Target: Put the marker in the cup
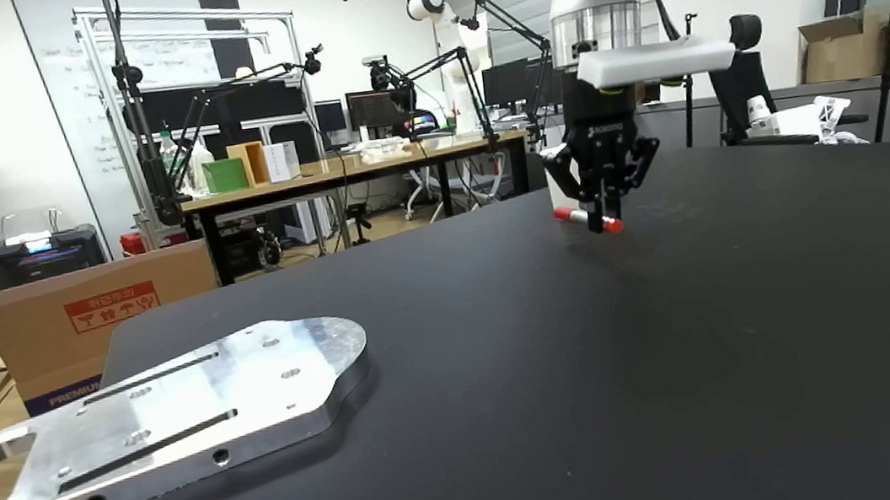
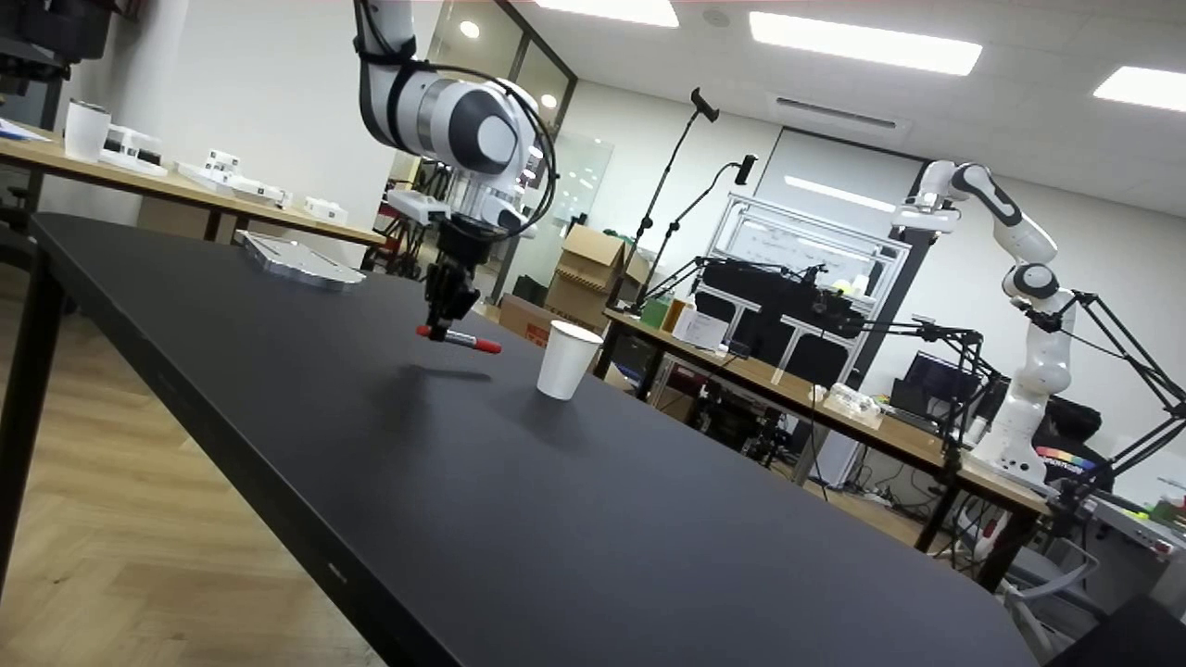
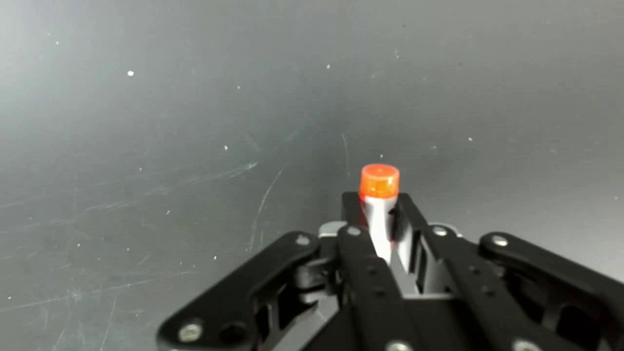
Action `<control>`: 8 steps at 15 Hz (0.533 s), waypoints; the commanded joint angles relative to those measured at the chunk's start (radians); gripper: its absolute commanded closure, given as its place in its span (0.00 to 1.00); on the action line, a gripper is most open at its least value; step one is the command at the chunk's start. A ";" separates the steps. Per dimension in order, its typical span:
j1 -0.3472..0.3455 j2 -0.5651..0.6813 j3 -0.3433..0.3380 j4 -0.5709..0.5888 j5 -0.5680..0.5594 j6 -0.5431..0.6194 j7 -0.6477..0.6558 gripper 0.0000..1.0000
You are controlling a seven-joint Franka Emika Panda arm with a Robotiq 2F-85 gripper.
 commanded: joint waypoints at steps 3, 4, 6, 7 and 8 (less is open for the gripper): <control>-0.139 -0.061 0.054 0.103 0.140 -0.241 0.022 0.95; -0.165 -0.062 0.060 0.127 0.173 -0.288 0.023 0.95; -0.215 -0.055 0.074 0.181 0.241 -0.376 0.027 0.95; -0.240 -0.048 0.082 0.210 0.279 -0.422 0.025 0.95; -0.263 -0.038 0.089 0.238 0.312 -0.473 0.024 0.95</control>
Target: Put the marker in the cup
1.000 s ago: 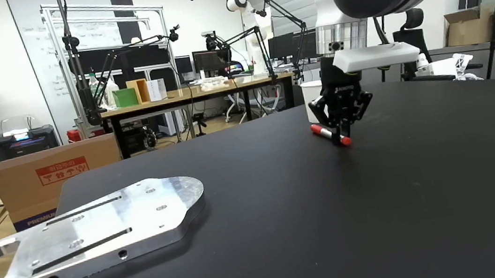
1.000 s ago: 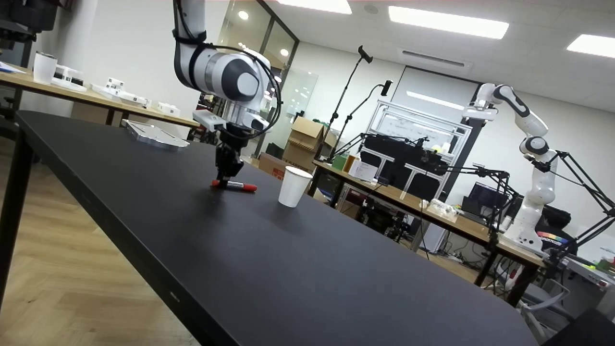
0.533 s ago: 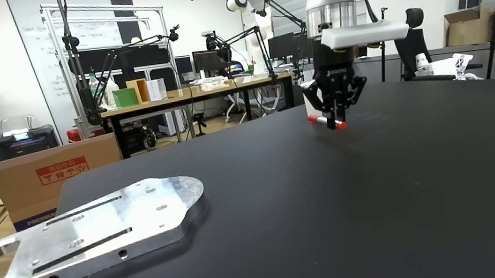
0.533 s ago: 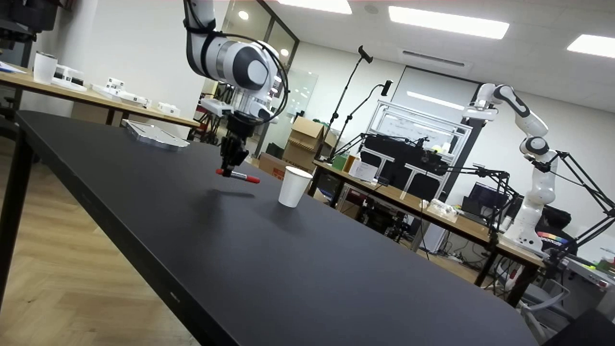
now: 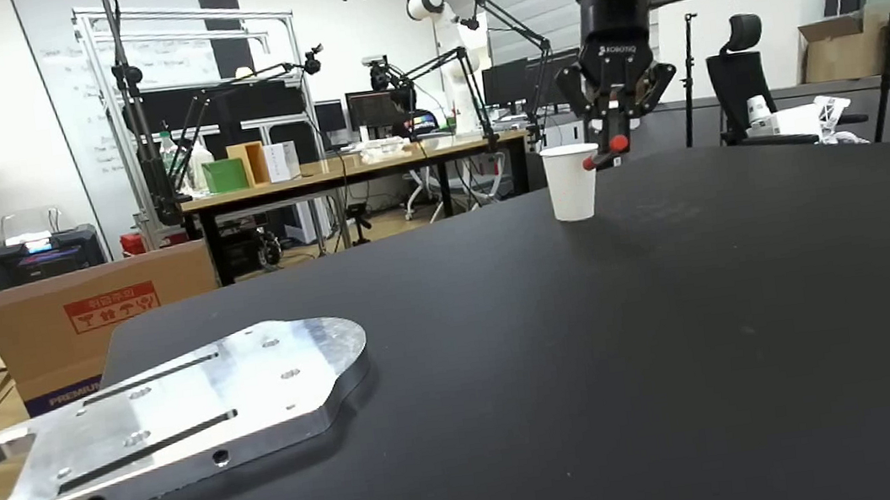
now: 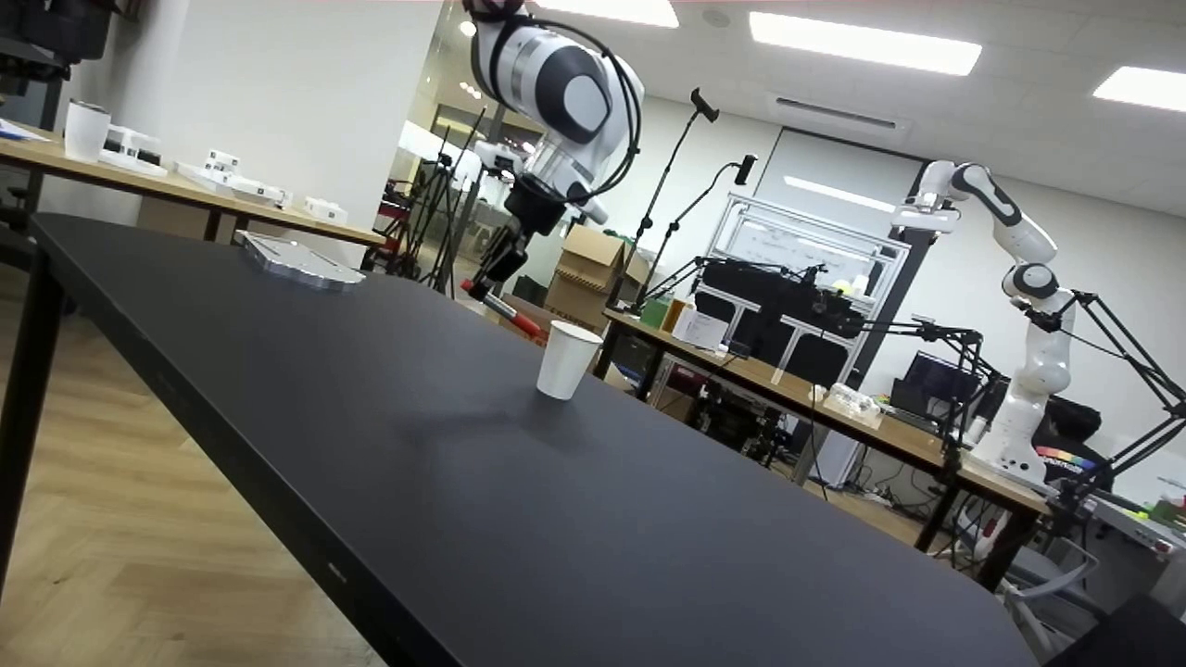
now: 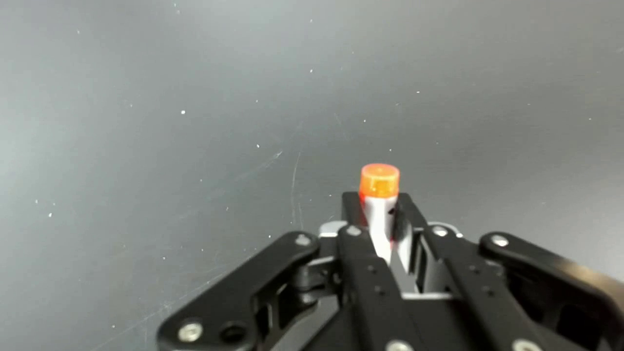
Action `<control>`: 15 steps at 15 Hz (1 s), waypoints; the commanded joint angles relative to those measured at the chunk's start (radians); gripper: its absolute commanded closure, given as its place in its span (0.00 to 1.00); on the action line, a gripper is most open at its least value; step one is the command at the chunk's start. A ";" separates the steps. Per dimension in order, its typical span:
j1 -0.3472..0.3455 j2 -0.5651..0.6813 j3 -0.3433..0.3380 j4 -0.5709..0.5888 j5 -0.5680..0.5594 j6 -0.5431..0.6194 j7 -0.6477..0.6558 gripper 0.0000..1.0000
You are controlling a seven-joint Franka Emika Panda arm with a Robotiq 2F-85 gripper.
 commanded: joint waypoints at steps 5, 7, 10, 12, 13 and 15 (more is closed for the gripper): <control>-0.144 0.080 0.048 0.222 0.236 -0.365 0.075 0.95; -0.166 0.106 0.047 0.265 0.305 -0.424 0.103 0.95; -0.175 0.141 0.038 0.311 0.388 -0.457 0.144 0.95; -0.182 0.163 0.034 0.346 0.429 -0.453 0.150 0.95; -0.186 0.174 0.033 0.366 0.448 -0.450 0.151 0.95; -0.214 0.207 0.023 0.447 0.468 -0.489 0.166 0.95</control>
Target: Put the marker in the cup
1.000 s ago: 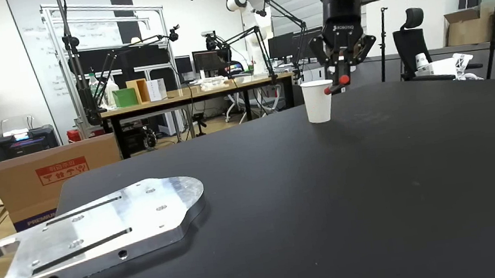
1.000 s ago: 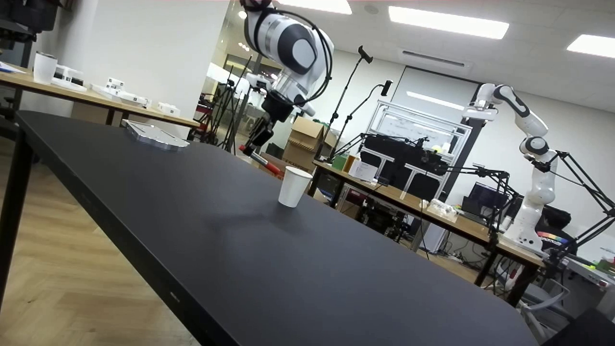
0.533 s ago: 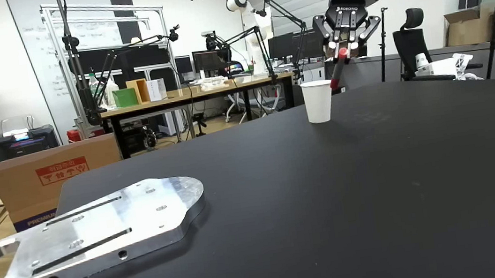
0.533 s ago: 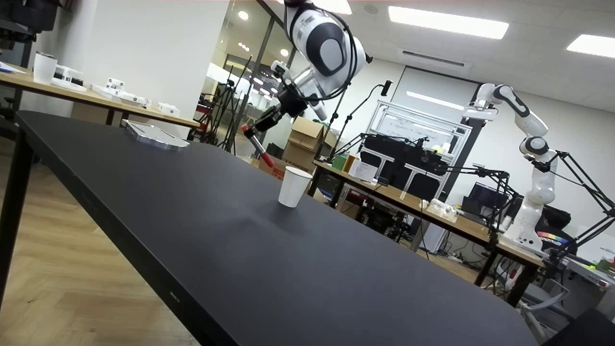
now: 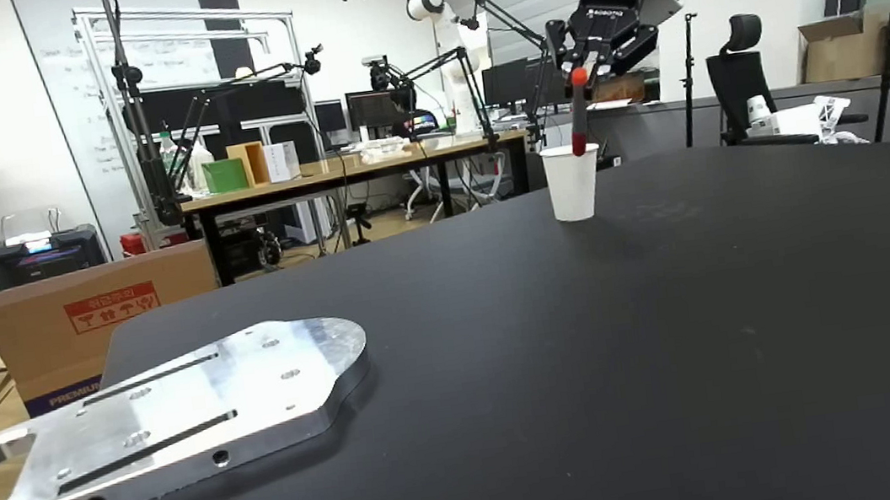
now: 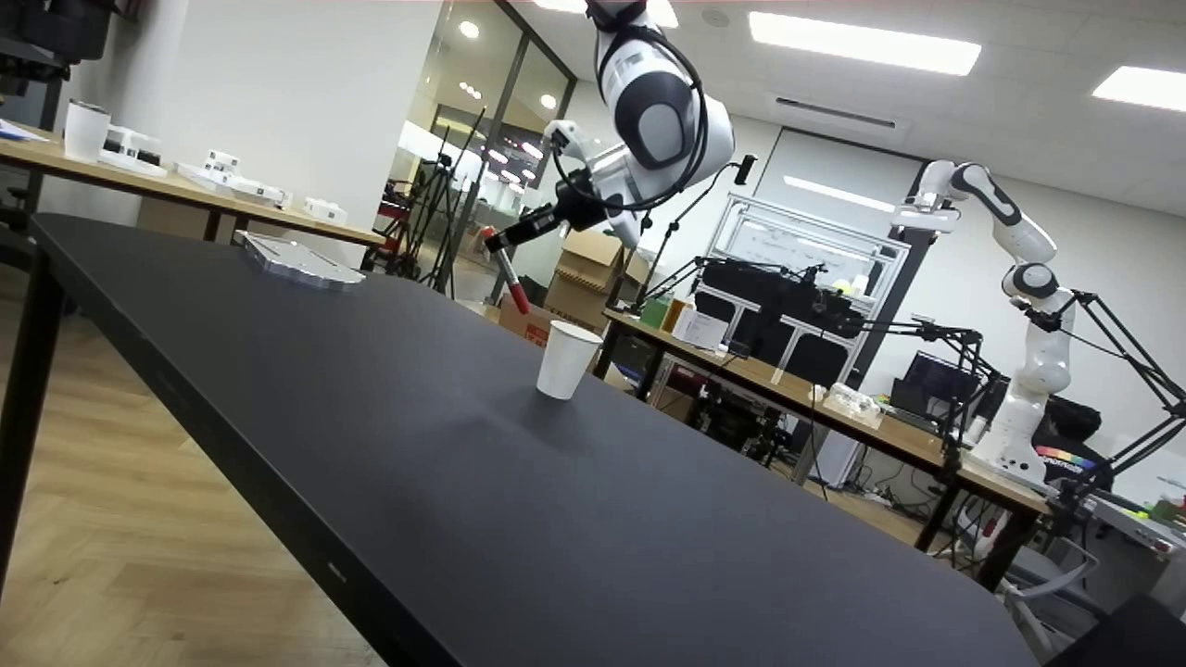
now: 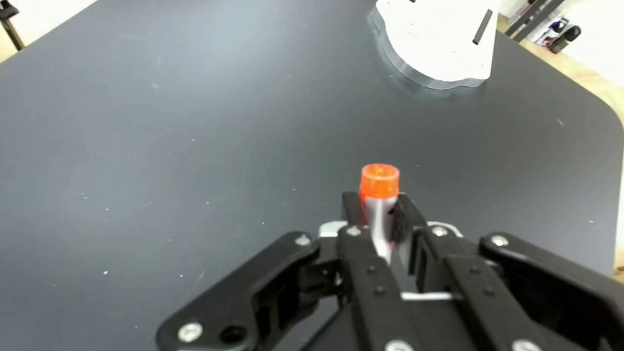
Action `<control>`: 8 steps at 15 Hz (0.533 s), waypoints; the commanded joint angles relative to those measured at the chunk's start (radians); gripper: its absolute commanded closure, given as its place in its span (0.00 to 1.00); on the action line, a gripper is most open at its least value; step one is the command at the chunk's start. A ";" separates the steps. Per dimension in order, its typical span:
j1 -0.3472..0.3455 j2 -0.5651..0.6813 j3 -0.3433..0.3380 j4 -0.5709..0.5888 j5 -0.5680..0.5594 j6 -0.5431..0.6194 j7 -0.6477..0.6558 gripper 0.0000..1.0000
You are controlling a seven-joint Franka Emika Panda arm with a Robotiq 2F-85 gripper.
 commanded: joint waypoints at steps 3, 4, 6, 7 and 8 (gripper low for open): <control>-0.062 0.094 -0.008 0.225 0.047 -0.091 0.087 0.95; -0.078 0.106 -0.009 0.254 0.054 -0.101 0.089 0.95; -0.100 0.128 -0.007 0.298 0.064 -0.112 0.100 0.95; -0.111 0.141 -0.006 0.320 0.068 -0.117 0.104 0.95; -0.123 0.155 -0.004 0.339 0.076 -0.124 0.105 0.95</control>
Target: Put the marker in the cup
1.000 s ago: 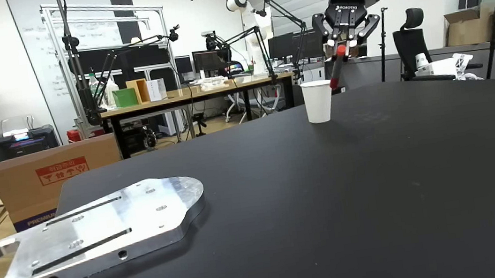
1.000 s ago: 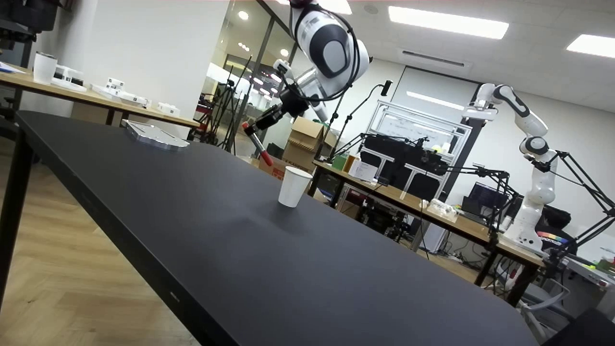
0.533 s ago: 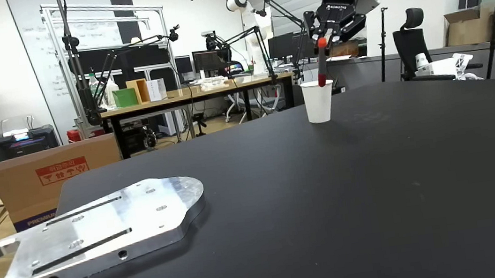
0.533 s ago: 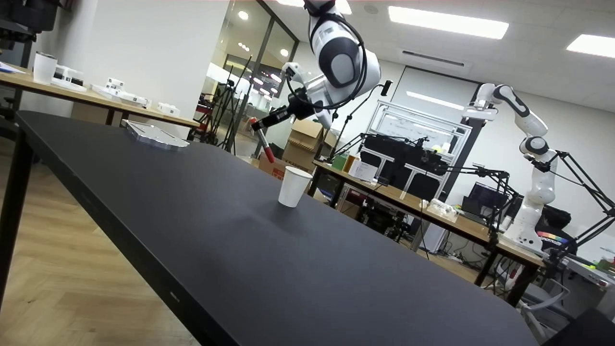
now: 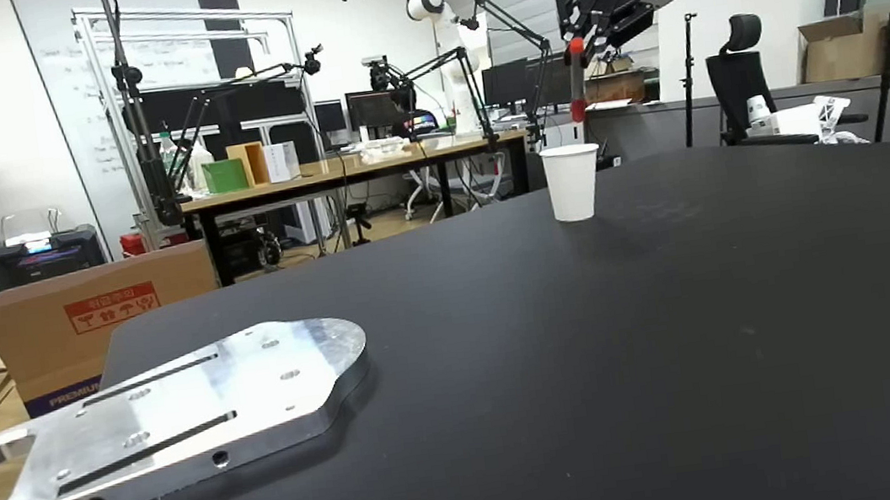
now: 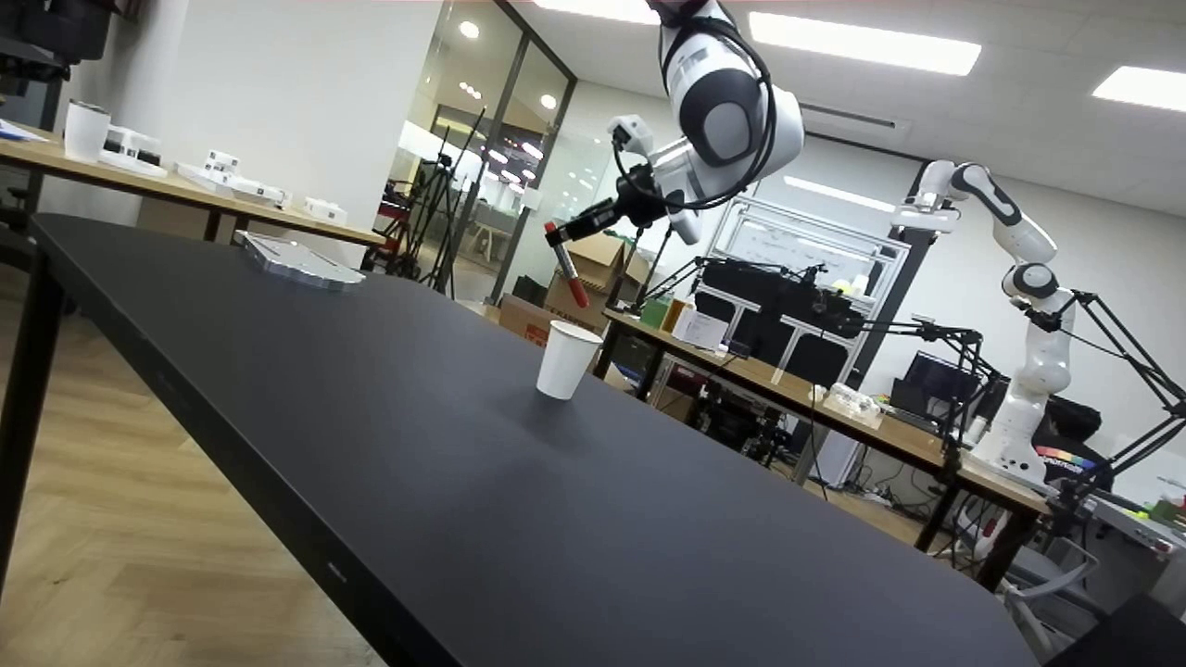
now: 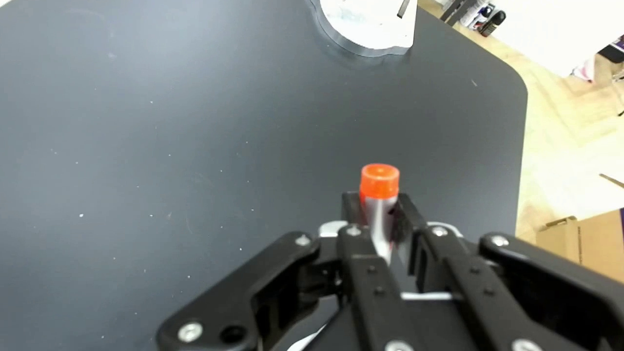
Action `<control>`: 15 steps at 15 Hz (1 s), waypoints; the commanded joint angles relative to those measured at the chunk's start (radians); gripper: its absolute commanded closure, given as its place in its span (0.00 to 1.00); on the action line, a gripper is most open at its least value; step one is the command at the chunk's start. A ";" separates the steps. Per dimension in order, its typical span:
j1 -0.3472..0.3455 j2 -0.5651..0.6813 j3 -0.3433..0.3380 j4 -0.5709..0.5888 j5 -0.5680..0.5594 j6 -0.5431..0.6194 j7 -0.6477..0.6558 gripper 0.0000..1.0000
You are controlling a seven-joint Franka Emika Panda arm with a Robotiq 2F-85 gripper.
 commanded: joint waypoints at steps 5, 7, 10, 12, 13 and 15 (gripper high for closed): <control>-0.057 0.120 0.014 0.190 0.061 -0.056 0.079 0.95; -0.061 0.136 0.017 0.210 0.076 -0.056 0.090 0.95; -0.065 0.153 0.022 0.235 0.094 -0.058 0.109 0.95; -0.067 0.162 0.024 0.250 0.102 -0.069 0.133 0.95; -0.068 0.167 0.025 0.260 0.103 -0.078 0.144 0.95; -0.058 0.137 0.015 0.195 0.086 -0.048 0.084 0.80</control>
